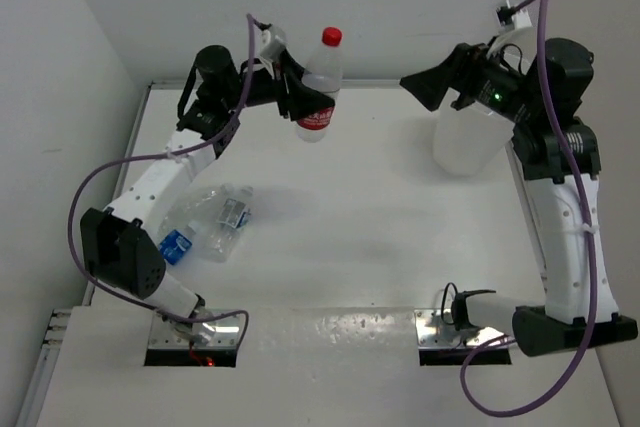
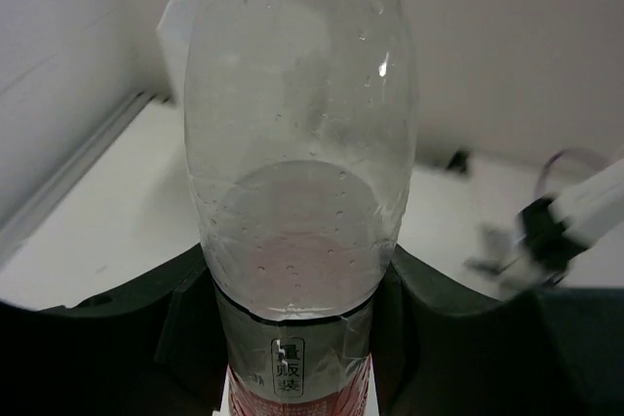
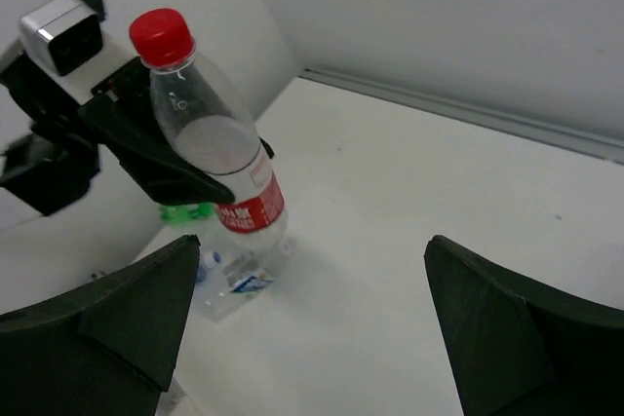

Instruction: Put the plastic bottles in the bin

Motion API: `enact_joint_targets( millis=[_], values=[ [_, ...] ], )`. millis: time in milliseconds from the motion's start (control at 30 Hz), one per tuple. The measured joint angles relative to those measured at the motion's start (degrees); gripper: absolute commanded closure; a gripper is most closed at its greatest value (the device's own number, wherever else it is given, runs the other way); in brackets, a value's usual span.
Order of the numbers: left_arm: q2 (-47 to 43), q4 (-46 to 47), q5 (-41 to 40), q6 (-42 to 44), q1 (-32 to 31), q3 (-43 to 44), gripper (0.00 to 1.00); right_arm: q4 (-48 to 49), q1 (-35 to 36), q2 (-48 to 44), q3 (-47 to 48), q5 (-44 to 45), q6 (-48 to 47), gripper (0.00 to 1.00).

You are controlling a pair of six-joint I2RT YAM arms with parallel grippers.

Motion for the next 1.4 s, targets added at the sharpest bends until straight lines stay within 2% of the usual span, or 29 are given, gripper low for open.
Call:
enact_joint_targets(
  millis=[67,133,233,367,533,633,700,767,800,833,900,933,967,1000,1033,1067,1100,1133,1167,1267,1400],
  values=[
    [-0.52,11.85,0.7,-16.44,-0.35,-2.27,0.78,1.77,1.97,2.64,2.75,-1.05,1.75,0.04],
    [-0.33,18.71,0.22,-26.75,-1.4,-3.82,0.78,4.09,4.74,4.94,4.7,-1.88,3.21,0.04],
    [-0.31,23.58,0.13,-35.8,-3.65,-5.7,0.77,5.64,9.94,8.28,7.56,-2.97,4.76,0.04],
    [-0.26,26.45,0.11,-40.79,-5.77,-5.73,0.76,6.38,15.85,11.82,10.99,-3.98,5.14,0.04],
    [-0.26,27.1,-0.04,-41.33,-6.91,-5.53,0.76,6.05,18.97,13.11,12.68,-2.23,4.17,0.05],
    [-0.26,26.71,0.2,-40.44,-8.57,-5.01,0.72,6.01,19.5,13.6,13.22,-1.25,3.98,0.2],
    [-0.26,26.21,0.72,-39.6,-10.12,-4.85,0.7,6.08,20.02,14.27,13.6,-1.01,3.56,0.23],
    [-0.26,25.53,1.09,-38.97,-11.23,-4.85,0.7,5.95,20.5,14.91,13.62,-0.72,3.19,0.31],
    [-0.26,25.18,1.27,-38.51,-11.74,-4.83,0.7,5.86,20.72,15.15,13.62,-0.66,2.86,0.44],
    [-0.26,24.96,1.4,-38.25,-12.04,-4.81,0.7,5.68,20.79,15.41,13.62,-0.52,2.45,0.53],
    [-0.26,24.61,1.49,-37.94,-12.39,-4.72,0.63,5.25,20.79,15.54,13.62,-0.39,2.34,0.69],
    [-0.2,24.26,1.44,-37.81,-12.39,-4.55,0.57,5.07,20.79,15.54,13.6,-0.35,2.21,0.8],
    [-0.17,24.0,1.57,-37.75,-12.41,-4.44,0.39,4.83,20.79,15.5,13.6,-0.26,1.79,0.83],
    [-0.17,23.67,1.64,-37.4,-12.39,-4.31,0.3,4.7,20.79,15.45,13.6,-0.13,1.62,0.87],
    [-0.17,23.28,1.57,-37.03,-12.37,-4.15,0.18,4.68,20.76,15.34,13.6,0.13,1.44,0.94],
    [-0.17,22.84,1.38,-36.65,-12.35,-4.13,0.18,4.5,20.72,15.26,13.6,0.33,1.36,0.97],
    [-0.2,21.31,0.55,-36.28,-12.04,-3.76,0.1,4.2,20.63,15.1,13.57,0.9,1.09,0.99],
    [-0.17,20.0,-0.26,-35.5,-11.8,-3.34,0.08,3.91,20.31,14.88,13.51,1.18,0.98,1.0],
    [-0.17,18.45,-0.87,-35.1,-11.32,-3.02,0.02,3.56,19.71,14.62,13.49,1.55,0.81,1.0],
    [-0.17,14.82,-2.21,-33.2,-8.17,-2.43,0.0,2.91,14.88,13.6,13.53,2.51,0.63,1.0],
    [-0.31,9.97,-4.76,-28.41,0.59,-2.16,0.0,1.75,1.29,13.05,16.09,4.68,-0.7,1.0]
  ],
)
